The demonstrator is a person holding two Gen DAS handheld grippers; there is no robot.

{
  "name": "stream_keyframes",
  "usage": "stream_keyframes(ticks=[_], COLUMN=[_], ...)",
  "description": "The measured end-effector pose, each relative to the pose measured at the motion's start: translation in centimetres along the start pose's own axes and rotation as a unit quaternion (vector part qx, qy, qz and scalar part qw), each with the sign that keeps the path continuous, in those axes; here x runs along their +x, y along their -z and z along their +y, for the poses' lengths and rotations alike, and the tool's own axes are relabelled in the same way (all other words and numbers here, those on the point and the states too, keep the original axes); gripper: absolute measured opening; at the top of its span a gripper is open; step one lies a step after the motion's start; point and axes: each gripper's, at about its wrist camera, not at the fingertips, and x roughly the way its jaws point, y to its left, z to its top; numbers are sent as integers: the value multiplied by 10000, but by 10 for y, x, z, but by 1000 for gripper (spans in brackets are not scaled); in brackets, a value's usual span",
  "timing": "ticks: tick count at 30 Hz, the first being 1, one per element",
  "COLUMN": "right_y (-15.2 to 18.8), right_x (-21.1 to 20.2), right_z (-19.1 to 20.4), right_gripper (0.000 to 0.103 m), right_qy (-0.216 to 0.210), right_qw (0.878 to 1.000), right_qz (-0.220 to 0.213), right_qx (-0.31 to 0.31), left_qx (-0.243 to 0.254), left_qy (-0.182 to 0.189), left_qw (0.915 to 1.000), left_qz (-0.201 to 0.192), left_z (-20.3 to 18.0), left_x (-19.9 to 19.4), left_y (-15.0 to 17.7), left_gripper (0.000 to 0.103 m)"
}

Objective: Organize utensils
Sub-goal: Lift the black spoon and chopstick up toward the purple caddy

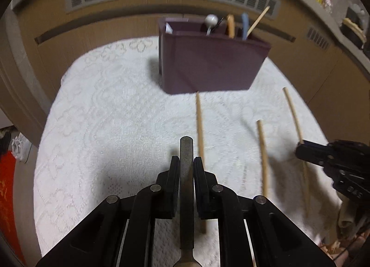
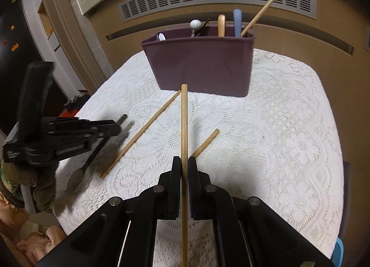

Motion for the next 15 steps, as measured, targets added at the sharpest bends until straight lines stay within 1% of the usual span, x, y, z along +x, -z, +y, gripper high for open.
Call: stream_keyframes(ticks=[4,8,12,15], right_y=[0,-1,-6,-16], right_x=[-18,-36,-57,-75], right_z=[6,14,21,25], right_gripper=[6,6,6,6], right_qy=[60,88,108,97], right_qw=[9998,9992,9976,9952], right_qz=[-174,-381,-674,-956], right_qx=[-28,-98,-146,-163], left_qx=[59,123,195,135], left_qy=[154,291,388,486], left_qw=[9990,9959,9907,9855], left_qz=[-426,-849,-1291,-1622], left_z=[-7,-15,-25,-28], left_x=[-38,-73,-102,-121], left_y=[1,0,-10,-22], left_gripper=[12,12,12,12])
